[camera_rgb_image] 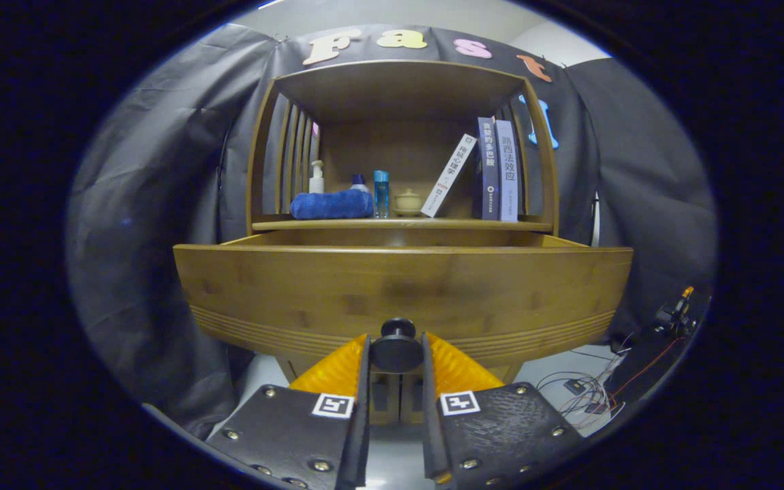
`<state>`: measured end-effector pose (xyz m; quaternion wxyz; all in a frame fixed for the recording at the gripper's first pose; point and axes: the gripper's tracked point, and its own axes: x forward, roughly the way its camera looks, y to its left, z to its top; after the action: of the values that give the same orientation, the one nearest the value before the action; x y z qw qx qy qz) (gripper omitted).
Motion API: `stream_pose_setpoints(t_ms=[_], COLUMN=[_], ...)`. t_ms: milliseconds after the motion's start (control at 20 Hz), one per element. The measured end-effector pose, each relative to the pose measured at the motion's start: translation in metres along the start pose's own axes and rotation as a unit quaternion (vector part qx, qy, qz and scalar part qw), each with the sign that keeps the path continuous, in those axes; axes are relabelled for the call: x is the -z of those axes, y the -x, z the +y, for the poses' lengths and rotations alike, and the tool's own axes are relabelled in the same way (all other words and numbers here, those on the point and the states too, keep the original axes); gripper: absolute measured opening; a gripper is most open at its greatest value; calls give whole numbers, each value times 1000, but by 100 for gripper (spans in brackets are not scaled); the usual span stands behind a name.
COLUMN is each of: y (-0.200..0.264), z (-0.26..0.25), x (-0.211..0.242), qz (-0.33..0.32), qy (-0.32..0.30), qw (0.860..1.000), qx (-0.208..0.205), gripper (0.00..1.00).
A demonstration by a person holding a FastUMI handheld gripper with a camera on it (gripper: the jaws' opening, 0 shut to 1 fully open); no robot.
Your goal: Pull open the drawer, take out the items inside it, and place them on the countertop above the cabinet.
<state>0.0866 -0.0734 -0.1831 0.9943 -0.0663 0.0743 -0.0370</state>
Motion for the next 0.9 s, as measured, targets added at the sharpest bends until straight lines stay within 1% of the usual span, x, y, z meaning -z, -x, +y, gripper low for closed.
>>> stream_pose_setpoints(t_ms=[50,100,150,200,250,450,750,900], y=[28,20,23,29,35,53,62,58], z=[3,8,4,4,9,3,0,0], x=[-12,-19,-18,-13,-11,-17,-53,-72], qz=[-19,-29,-29,-20,-20,-19,-21,-19], qy=[-6,-3,22,47,56,43,16,5], qw=[1000,999,999,998,998,999,1000,1000], qx=[-17,-18,-5,-19,-34,-23,-6,-2], gripper=[32,20,8,6,7,7,7,42])
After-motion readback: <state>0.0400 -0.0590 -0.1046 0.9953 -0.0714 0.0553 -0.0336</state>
